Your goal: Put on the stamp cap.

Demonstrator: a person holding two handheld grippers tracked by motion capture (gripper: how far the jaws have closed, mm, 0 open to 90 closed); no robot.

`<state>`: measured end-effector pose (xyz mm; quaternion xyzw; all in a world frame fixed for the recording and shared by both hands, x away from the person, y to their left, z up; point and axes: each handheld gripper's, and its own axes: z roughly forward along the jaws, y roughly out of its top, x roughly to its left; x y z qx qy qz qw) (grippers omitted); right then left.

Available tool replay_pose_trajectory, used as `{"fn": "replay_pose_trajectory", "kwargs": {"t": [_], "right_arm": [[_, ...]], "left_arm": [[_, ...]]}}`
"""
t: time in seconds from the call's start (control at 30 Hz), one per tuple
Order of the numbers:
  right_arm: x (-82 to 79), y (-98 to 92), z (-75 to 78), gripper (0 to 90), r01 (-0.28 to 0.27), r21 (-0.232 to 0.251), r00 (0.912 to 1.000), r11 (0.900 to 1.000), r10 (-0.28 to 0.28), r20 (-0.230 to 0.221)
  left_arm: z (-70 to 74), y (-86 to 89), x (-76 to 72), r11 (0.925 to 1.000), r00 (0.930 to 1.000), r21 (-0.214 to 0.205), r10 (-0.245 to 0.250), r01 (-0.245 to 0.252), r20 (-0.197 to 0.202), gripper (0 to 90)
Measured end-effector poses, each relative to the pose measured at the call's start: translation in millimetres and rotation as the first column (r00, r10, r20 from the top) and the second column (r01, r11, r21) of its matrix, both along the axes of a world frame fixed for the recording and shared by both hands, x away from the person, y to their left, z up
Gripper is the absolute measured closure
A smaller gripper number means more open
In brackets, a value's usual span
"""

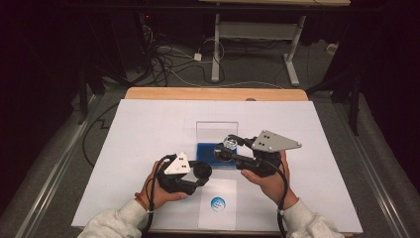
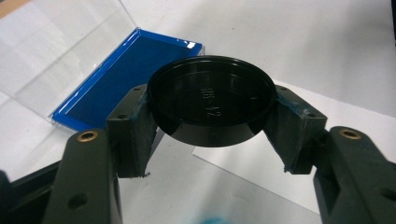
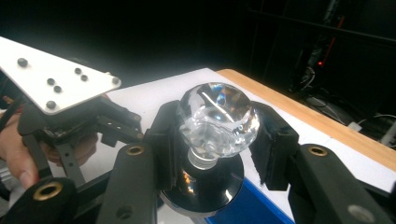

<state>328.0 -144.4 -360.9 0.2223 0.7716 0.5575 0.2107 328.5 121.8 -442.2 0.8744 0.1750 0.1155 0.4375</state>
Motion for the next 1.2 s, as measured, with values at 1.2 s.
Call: {"fn": "replay_pose_trajectory", "kwargs": {"t": [1.2], "right_arm": [[-1.1,33.4,-25.8,57.1,-0.073,-0.054,0.9965,0.9958,0.071,-0.043]], "left_arm": [[10.5,-14.6,0.7,0.9997,0.9984,-0.022,-0.013,0.014,0.055,37.0]]}}
